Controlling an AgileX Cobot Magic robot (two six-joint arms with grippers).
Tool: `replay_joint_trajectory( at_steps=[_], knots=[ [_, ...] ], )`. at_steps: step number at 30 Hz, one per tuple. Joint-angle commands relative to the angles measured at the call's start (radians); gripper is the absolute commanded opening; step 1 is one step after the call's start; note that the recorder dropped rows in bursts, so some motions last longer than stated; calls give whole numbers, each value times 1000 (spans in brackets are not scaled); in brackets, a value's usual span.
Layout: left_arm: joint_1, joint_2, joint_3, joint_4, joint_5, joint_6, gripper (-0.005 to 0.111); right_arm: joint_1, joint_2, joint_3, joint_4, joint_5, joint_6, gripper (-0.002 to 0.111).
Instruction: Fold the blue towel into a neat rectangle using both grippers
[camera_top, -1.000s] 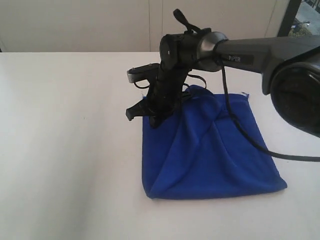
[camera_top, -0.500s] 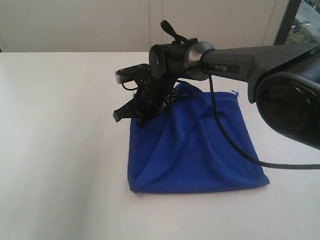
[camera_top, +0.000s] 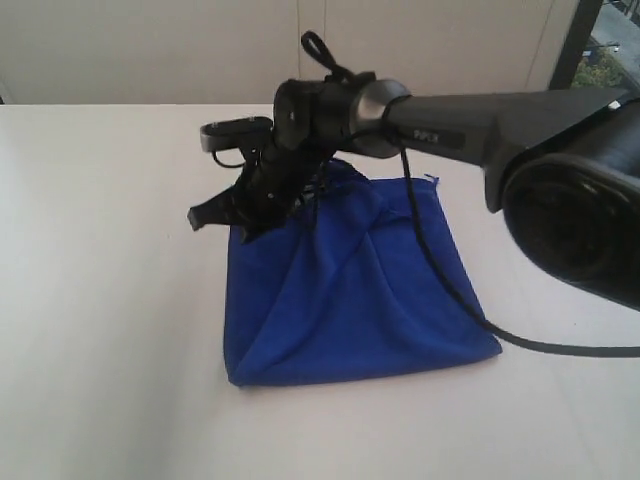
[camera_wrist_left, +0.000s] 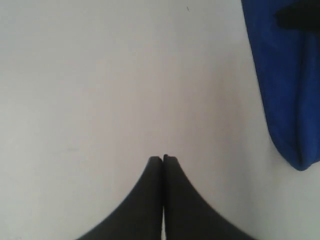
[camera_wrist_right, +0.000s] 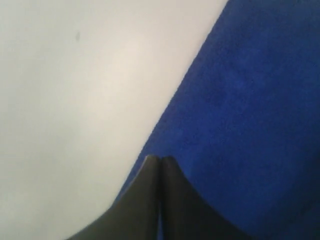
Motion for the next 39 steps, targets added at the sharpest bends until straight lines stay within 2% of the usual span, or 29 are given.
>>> replay_joint_trajectory(
  at_steps=[1,4,8,17,25,27,35,39],
  knots=[
    [2,-10,0,-14,10,2,0,-94,-120,-16,1,66,5,0],
    [2,-10,0,-14,10,2,0,-190,-134,-11,3,149,5,0],
    [2,-10,0,-14,10,2,0,-264,-133,22,3,205,-7,0],
    [2,-10,0,-14,10,2,0,-404,-133,186,162,55,-13,2],
    [2,-10,0,-14,10,2,0,-415,-107,200,182,-1,-13,35],
    [2,-10,0,-14,10,2,0,-415,-87,200,210,-6,-13,40],
    [2,-10,0,-14,10,2,0,-410,-41,198,352,-23,-101,39],
    [2,-10,0,-14,10,2,0,-410,-45,198,361,-23,-108,22]
  ],
)
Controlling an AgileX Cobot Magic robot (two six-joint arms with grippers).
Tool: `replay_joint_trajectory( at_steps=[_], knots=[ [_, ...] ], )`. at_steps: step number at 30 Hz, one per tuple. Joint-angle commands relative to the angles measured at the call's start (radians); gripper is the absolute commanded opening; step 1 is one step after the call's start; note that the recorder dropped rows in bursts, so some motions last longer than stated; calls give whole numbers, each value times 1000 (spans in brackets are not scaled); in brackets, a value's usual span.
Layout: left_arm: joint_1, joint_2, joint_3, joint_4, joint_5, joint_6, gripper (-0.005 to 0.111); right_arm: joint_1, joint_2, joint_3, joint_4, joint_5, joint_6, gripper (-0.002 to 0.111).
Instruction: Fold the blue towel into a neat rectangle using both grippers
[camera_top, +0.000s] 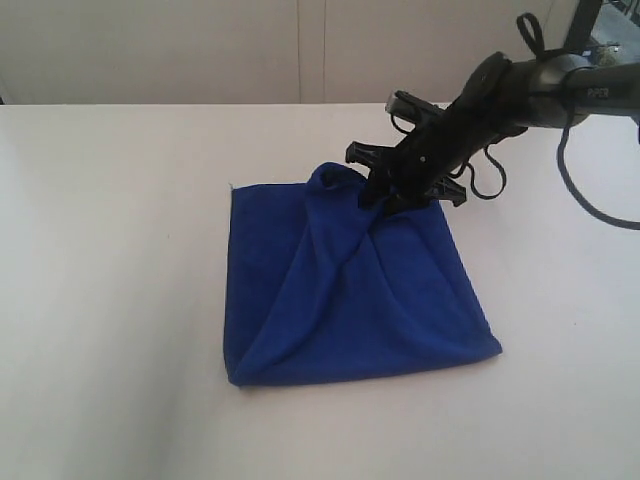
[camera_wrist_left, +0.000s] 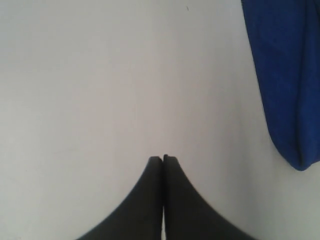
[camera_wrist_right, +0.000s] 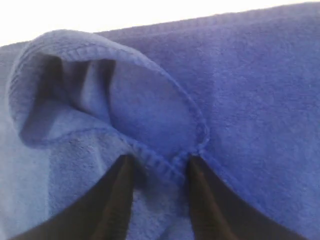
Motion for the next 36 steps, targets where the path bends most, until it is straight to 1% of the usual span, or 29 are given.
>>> replay_joint_trajectory(
  at_steps=[1,4,6,12,17,22,25,27,32,34,36],
  knots=[
    [2,-10,0,-14,10,2,0,0,-10,3,20,-11,-33,18],
    [2,-10,0,-14,10,2,0,0,-26,3,18,-11,-44,4],
    [2,-10,0,-14,10,2,0,0,-43,3,18,-9,-67,0],
    [2,-10,0,-14,10,2,0,9,-103,3,18,75,-123,0],
    [2,-10,0,-14,10,2,0,66,-115,3,18,137,-169,0],
    [2,-10,0,-14,10,2,0,143,-83,3,9,124,-189,0],
    [2,-10,0,-14,10,2,0,168,-65,3,-1,93,-187,0],
    [2,-10,0,-14,10,2,0,169,-60,3,-19,79,-186,2],
    [2,-10,0,-14,10,2,0,163,-62,1,-38,77,-186,21],
    [2,-10,0,-14,10,2,0,159,-72,-1,-38,86,-186,27],
    [2,-10,0,-14,10,2,0,154,-91,-3,-38,88,-186,31]
  ],
)
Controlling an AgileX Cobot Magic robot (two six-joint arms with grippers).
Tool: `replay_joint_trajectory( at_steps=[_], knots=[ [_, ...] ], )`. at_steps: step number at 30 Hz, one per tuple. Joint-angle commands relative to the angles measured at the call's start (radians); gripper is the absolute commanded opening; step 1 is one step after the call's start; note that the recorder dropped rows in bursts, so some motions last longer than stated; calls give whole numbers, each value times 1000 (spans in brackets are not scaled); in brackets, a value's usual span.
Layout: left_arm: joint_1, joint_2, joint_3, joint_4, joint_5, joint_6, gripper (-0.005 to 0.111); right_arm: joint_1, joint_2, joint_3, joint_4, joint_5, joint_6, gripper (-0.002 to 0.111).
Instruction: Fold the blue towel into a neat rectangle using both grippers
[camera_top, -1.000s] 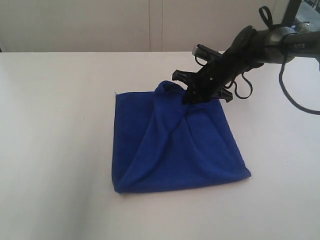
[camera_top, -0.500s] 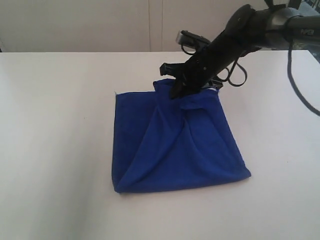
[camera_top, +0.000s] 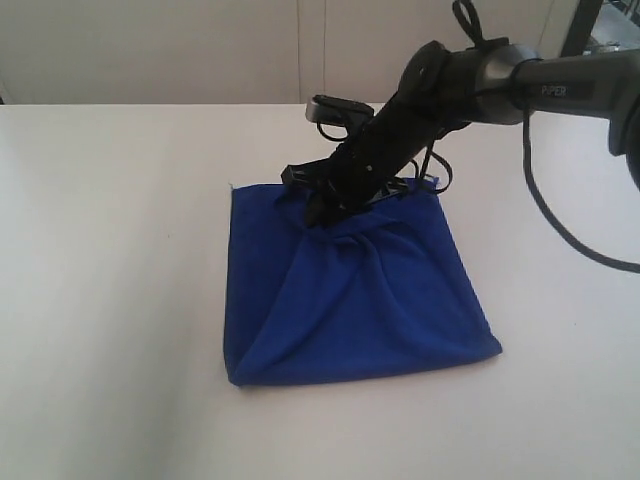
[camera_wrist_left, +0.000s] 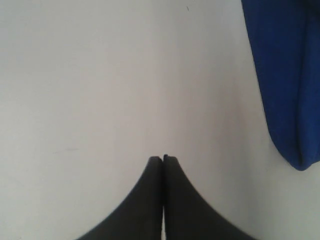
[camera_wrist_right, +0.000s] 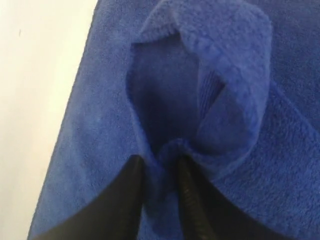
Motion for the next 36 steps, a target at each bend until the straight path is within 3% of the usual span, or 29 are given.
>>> replay_joint_trajectory(
  at_steps=[1,15,20,23,31,36],
  knots=[
    [2,-10,0,-14,10,2,0,-19,-46,-3,-11,6,-13,31],
    [2,-10,0,-14,10,2,0,-32,-76,2,-59,-48,31,32],
    [2,-10,0,-14,10,2,0,-21,-61,2,-60,-66,74,47],
    [2,-10,0,-14,10,2,0,3,-61,2,-72,-66,110,51],
    [2,-10,0,-14,10,2,0,129,-61,2,-539,-109,554,51],
    [2,-10,0,-14,10,2,0,194,-59,2,-711,-146,728,53]
  ],
)
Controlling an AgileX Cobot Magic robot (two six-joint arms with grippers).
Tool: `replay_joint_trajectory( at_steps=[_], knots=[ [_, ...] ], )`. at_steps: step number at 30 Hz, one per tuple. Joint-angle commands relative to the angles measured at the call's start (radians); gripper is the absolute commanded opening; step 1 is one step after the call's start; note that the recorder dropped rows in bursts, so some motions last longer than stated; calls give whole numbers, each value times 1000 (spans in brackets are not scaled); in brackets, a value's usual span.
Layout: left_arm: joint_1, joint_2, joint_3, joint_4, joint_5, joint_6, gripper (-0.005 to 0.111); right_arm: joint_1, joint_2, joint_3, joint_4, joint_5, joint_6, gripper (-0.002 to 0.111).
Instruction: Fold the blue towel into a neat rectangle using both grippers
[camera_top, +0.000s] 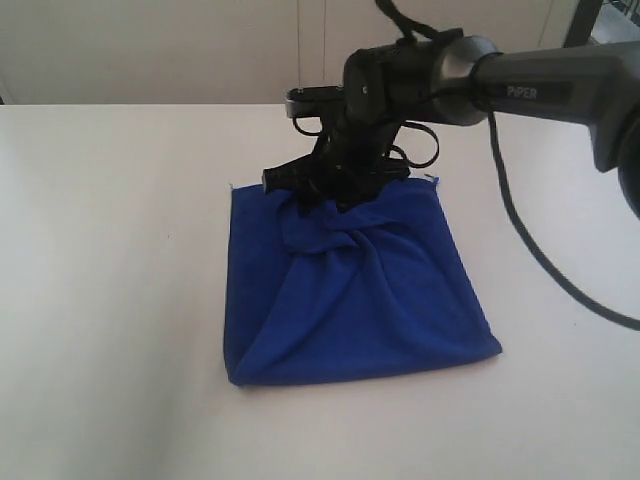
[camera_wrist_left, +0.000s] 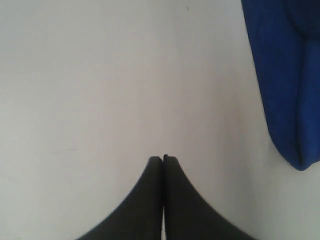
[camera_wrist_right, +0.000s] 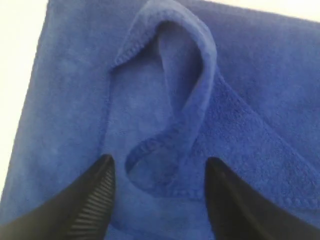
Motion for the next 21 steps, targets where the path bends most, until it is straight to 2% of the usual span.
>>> replay_joint_trajectory(
  at_steps=[1,6,14,21],
  knots=[
    [2,-10,0,-14,10,2,0,50,-1,2,-182,-35,171,54],
    [2,-10,0,-14,10,2,0,71,17,2,-392,-42,343,55],
    [2,-10,0,-14,10,2,0,71,37,2,-424,-39,368,55],
    [2,-10,0,-14,10,2,0,71,10,2,-531,47,411,55]
  ],
)
